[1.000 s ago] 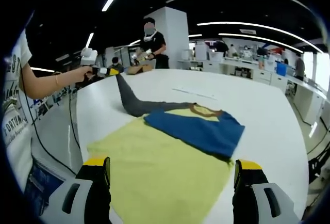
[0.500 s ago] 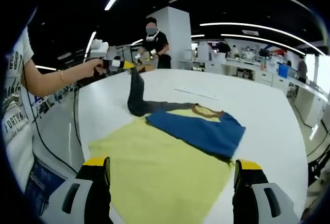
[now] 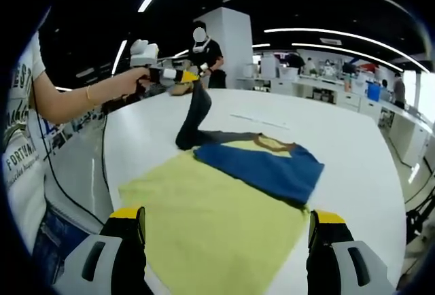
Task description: Fold the garment on the visible template until the final outline fits inside the template.
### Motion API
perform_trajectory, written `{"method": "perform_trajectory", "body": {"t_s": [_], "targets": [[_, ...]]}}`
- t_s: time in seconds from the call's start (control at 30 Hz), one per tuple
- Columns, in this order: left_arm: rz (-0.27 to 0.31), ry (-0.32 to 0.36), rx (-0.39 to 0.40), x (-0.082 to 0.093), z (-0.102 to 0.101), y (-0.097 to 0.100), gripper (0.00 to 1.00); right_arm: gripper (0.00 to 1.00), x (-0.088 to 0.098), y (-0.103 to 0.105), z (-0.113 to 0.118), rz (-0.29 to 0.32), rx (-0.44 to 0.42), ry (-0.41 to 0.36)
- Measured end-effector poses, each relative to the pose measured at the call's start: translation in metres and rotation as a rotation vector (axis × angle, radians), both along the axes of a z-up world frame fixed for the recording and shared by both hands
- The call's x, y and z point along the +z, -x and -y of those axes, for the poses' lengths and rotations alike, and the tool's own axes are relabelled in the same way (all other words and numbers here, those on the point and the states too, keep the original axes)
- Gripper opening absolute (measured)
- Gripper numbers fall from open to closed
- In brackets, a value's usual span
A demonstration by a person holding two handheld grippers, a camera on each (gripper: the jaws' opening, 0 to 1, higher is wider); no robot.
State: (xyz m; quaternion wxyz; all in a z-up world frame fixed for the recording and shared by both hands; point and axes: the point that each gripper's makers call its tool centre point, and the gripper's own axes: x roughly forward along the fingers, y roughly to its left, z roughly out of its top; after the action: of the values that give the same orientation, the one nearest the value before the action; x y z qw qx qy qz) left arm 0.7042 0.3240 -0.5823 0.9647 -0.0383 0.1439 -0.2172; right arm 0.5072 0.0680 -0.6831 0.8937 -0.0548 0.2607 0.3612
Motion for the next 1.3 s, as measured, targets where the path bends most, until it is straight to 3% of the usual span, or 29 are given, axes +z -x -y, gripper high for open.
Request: {"method": "perform_trajectory", "body": {"t_s": [0.33,0.53,0.6,0.7,0.93,1.3], "targets": [[0.010,0.046,-0.085,0.001,0.064,-0.006,0.00,0.99,-0.003,0.004,0.005,-0.010,-0.011,0.001],[0.005,0.078,-0.121,0.001,0.092,-0.009,0.00,0.99,-0.002,0.005,0.014,-0.012,-0.033,0.006],[0.040,0.065,-0.147,0.003,0.103,-0.011,0.00,0.99,-0.003,0.005,0.017,-0.013,-0.044,0.007],[0.044,0.034,-0.164,-0.001,0.116,-0.013,0.00,0.99,-0.004,0.005,0.019,-0.016,-0.051,0.011],[0.007,0.032,-0.232,-0.015,0.154,-0.010,0.00,0.99,-0.007,0.006,0.019,-0.025,-0.049,0.019],[-0.035,0.048,-0.304,-0.030,0.193,-0.008,0.00,0.99,-0.012,0.008,0.025,-0.038,-0.055,0.023]]}}
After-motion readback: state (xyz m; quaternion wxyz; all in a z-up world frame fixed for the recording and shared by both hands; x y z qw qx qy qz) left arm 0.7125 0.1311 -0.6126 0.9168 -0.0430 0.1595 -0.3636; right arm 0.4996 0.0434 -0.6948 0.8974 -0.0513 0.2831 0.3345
